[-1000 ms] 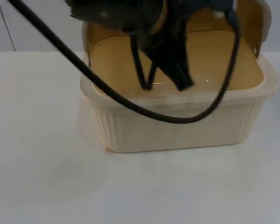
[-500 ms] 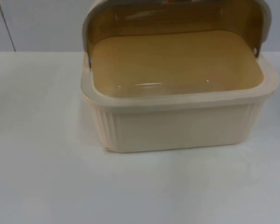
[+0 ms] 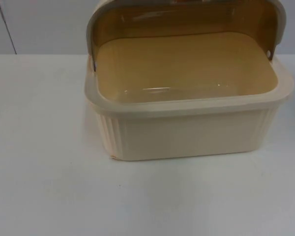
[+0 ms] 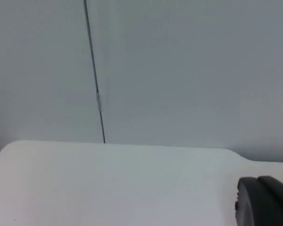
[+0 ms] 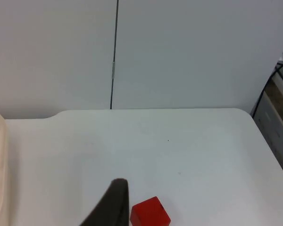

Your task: Open the box lid with the left hand, place the block into the box with the right hand, then close the box lid with the left hand.

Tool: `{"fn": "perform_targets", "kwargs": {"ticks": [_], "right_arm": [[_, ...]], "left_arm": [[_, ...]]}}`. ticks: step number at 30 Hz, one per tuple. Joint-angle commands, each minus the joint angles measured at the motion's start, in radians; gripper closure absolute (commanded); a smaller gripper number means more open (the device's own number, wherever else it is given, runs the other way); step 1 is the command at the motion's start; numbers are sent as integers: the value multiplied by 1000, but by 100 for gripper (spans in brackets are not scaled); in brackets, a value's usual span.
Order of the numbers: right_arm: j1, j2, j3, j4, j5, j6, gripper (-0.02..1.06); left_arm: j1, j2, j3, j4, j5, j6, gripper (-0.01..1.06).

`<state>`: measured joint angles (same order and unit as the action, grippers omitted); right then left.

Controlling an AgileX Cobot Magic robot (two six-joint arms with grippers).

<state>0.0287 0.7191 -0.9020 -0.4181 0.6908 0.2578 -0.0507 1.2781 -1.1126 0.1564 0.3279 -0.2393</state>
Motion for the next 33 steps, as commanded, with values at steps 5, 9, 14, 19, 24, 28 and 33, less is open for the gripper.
{"fn": "perform_targets", "kwargs": {"ticks": [5, 9, 14, 19, 24, 28, 33], "right_arm": [[5, -3, -8, 1, -5, 16, -1], [5, -3, -8, 1, -5, 16, -1], [5, -3, -8, 1, -5, 18, -1], [5, -3, -8, 1, -5, 18, -1], [5, -3, -8, 5, -1, 18, -1], [5, -3, -8, 5, 1, 18, -1], [5, -3, -8, 3, 0, 18, -1]], "left_arm": [[4, -7, 2, 8, -4, 26, 40], [4, -7, 2, 38, -3, 26, 1], [4, -9, 2, 38, 1, 26, 1], [4, -9, 2, 38, 7, 26, 1], [4, -9, 2, 18, 4, 22, 1], [4, -9, 2, 5, 22, 22, 1], [4, -9, 2, 8, 36, 22, 0]]}}
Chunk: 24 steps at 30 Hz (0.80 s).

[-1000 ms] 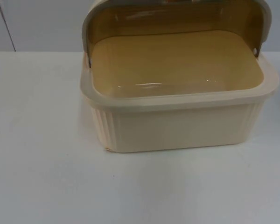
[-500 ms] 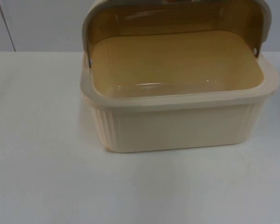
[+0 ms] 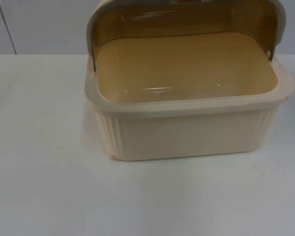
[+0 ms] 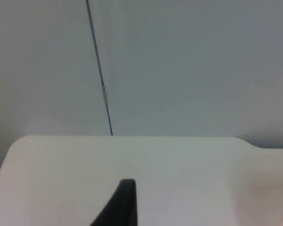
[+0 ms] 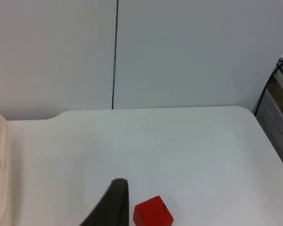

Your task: Open the box lid with the left hand, place the block into the box with the right hand, then close the box lid with the left hand.

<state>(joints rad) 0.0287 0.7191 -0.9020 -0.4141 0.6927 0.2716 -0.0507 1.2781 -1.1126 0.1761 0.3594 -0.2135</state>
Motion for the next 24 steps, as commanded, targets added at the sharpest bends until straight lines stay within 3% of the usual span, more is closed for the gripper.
{"fn": "perform_targets", "kwargs": {"ticks": [1, 11, 15, 19, 24], "right_arm": [[5, -3, -8, -1, -1, 5, -1], [5, 129, -66, 10, -49, 31, -1], [5, 241, -152, 71, -83, -32, -1], [5, 417, -279, 389, -138, -297, -1], [-25, 554, -316, 396, -214, -288, -1]], "left_arm": [[4, -9, 2, -12, 2, -4, 0], [4, -9, 2, -12, -7, -4, 0], [4, -9, 2, -12, -7, -4, 0], [4, -9, 2, -12, -11, -4, 0], [4, -9, 2, -12, -22, -4, 0]]}}
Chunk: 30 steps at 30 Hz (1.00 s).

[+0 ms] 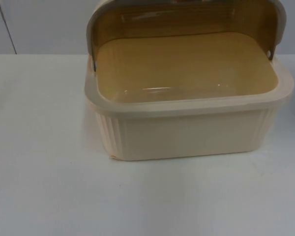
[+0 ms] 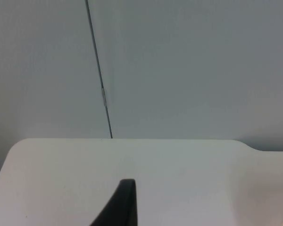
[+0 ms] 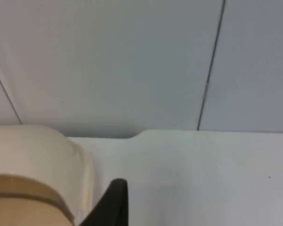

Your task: Open the box lid with the left hand, place the block into the box with the right hand, then close the box lid with the left hand.

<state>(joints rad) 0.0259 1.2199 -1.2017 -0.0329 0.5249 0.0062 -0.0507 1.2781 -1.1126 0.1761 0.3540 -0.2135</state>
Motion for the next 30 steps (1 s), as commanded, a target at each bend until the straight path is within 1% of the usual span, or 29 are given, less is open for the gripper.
{"fn": "perform_targets", "kwargs": {"ticks": [1, 3, 5, 6, 8, 9, 10, 11, 12, 15, 16, 18, 19, 22, 23, 26, 28, 30], "right_arm": [[-43, 82, -16, 15, -49, -25, -1], [-58, 96, -16, 15, -44, -25, -1], [-138, 150, -9, 20, -34, -33, -1], [-154, 159, -9, 23, -34, -41, -1], [-203, 187, 6, 64, -58, -114, -1], [-224, 198, 14, 73, -73, -166, -1], [-224, 198, 14, 73, -73, -166, -1], [-237, 214, 27, 73, -85, -217, -1], [-245, 236, 38, 73, -93, -246, -1], [-263, 319, 54, 94, -111, -289, -1], [-263, 319, 54, 94, -111, -289, -1], [-263, 383, 56, 102, -117, -335, -1], [-263, 418, 56, 124, -125, -355, -1], [-268, 517, 56, 224, -108, -518, -1], [-268, 517, 56, 224, -108, -518, -1], [-303, 599, 56, 332, -105, -604, -1], [-328, 636, 56, 330, -111, -650, -1], [-339, 649, 56, 330, -120, -664, -1]], "left_arm": [[4, -9, 2, -12, -16, -4, 0], [4, -9, 2, -12, -16, -4, 0], [4, -9, 2, -12, -16, -4, 0], [4, -9, 2, -12, -16, -4, 0], [4, -9, 2, -12, -16, -4, 0], [4, -9, 2, -12, -16, -4, 0], [4, -9, 2, -12, -16, -4, 0], [4, -9, 2, -12, -16, -4, 0], [4, -9, 2, -12, -16, -4, 0], [4, -9, 2, -10, -18, -4, 0], [4, -9, 2, -10, -18, -4, 0], [4, -9, 2, -8, -18, -4, 0], [4, -9, 2, -8, -18, -4, 0], [4, -9, 2, -8, -18, -4, 0], [4, -9, 2, -8, -18, -4, 0], [4, -9, 2, -8, -18, -4, 0], [4, -9, 2, -8, -18, -4, 0], [4, -9, 2, -8, -18, -4, 0]]}}
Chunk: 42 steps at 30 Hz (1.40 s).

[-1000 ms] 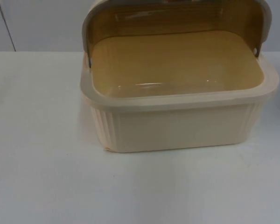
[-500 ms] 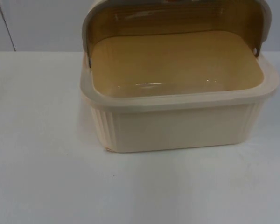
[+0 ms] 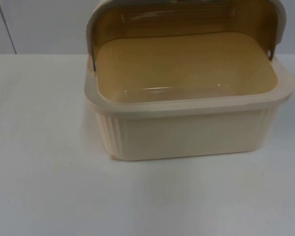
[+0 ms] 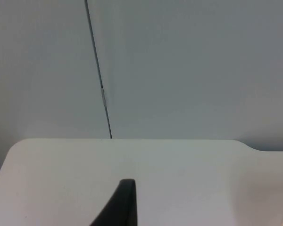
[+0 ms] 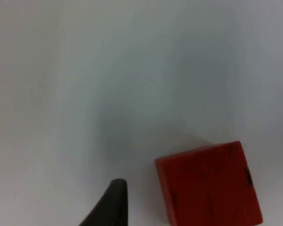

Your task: Open the box lid with the left hand, place the block into the box with the right hand, then close the box lid with the left hand.

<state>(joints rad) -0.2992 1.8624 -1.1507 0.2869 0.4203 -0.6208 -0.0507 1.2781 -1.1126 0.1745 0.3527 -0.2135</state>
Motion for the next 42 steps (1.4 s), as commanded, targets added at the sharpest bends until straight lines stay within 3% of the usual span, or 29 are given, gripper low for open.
{"fn": "perform_targets", "kwargs": {"ticks": [1, 7, 14, 18, 19, 21, 22, 23, 24, 26, 31, 36, 42], "right_arm": [[-26, 17, 5, 10, -25, -51, -1], [-40, 100, 5, 26, -65, -115, -1], [-37, 193, -28, 263, -16, -362, -1], [-37, 216, -56, 270, 3, -376, 3], [-37, 218, -66, 270, 15, -381, 11], [-37, 221, -76, 270, 16, -380, 40], [-37, 221, -76, 270, 16, -380, 40], [-37, 222, -79, 274, 12, -380, 57], [-37, 222, -79, 274, 10, -362, 88], [-37, 218, -79, 274, 15, -330, 104], [-37, 171, -79, 280, 24, -294, 104], [-37, 63, -79, 379, 22, -287, 104], [-37, -175, -79, 407, 0, -287, 104]], "left_arm": [[4, -9, 2, -7, -17, -4, 0], [4, -9, 2, -7, -22, -4, 0], [4, -9, 2, -7, -24, -4, 0], [4, -9, 2, -7, -24, -4, 0], [4, -9, 2, -7, -24, -4, 0], [4, -9, 2, -7, -24, -4, 0], [4, -9, 2, -7, -24, -4, 0], [4, -9, 2, -7, -24, -4, 0], [4, -9, 2, -7, -24, -4, 0], [4, -9, 2, -7, -24, -4, 0], [4, -9, 2, -7, -24, -4, 0], [4, -9, 2, -7, -24, -4, 0], [4, -9, 2, -7, -24, -4, 0]]}}
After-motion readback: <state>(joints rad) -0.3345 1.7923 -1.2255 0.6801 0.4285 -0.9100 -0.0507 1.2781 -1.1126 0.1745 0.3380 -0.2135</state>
